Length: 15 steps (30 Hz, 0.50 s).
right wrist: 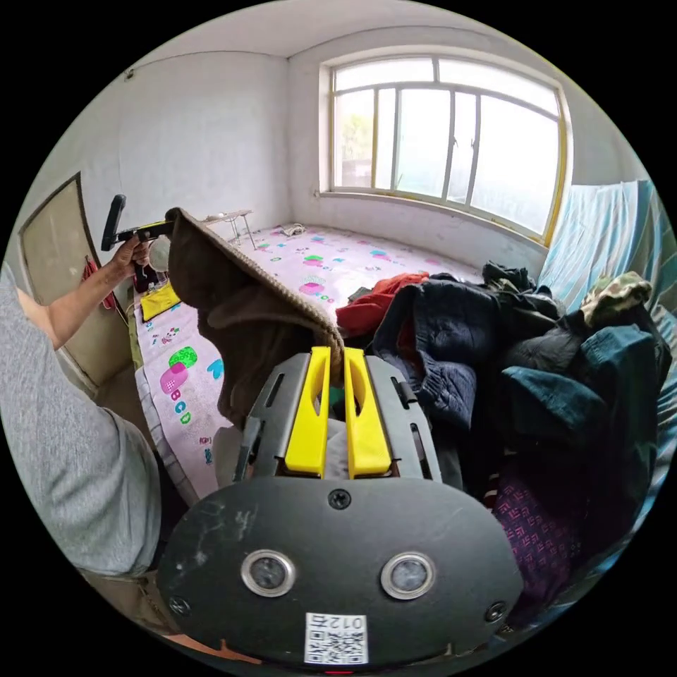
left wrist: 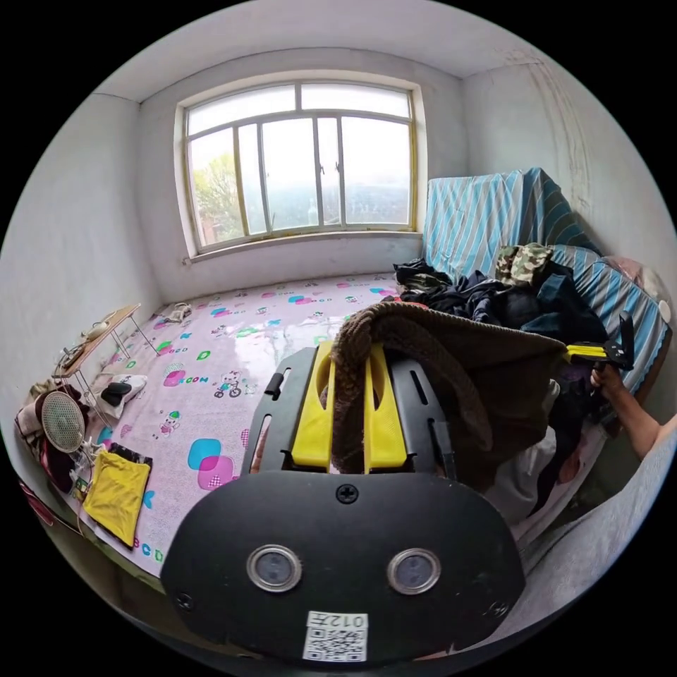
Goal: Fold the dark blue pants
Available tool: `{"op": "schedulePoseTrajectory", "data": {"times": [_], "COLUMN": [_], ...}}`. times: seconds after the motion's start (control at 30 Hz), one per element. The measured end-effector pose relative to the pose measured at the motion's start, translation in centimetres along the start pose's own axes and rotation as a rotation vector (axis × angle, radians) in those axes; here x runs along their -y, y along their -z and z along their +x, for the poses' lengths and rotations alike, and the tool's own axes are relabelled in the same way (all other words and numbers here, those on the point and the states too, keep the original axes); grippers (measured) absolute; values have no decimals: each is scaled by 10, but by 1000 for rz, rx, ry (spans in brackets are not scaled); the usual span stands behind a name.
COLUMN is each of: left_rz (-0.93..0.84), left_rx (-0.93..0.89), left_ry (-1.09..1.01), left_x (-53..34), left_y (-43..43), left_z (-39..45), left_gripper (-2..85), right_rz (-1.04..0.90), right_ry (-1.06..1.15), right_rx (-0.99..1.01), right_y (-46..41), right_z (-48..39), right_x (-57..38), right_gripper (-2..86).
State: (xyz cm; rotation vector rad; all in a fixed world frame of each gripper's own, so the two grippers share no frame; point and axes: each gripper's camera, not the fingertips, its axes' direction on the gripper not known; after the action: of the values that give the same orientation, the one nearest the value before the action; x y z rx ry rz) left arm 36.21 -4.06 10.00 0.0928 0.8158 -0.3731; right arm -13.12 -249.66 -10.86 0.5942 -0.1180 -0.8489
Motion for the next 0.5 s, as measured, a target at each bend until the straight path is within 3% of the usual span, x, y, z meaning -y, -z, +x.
{"op": "schedulePoseTrajectory", "data": {"times": [0.33,0.5], "left_rz": [249,352], "left_rx": [-61,-139], "left_ry": [-106,-101], "left_x": [-38,-58], "left_y": [151,209], "left_z": [-91,-160], "left_gripper": [38,36], "right_rz": [250,303], "right_ry": [19,7], "right_rx": [-148,-243], "right_y": [154,187], "right_z": [-196,-311], "right_x": [-56,-79], "right_gripper": [23,25]}}
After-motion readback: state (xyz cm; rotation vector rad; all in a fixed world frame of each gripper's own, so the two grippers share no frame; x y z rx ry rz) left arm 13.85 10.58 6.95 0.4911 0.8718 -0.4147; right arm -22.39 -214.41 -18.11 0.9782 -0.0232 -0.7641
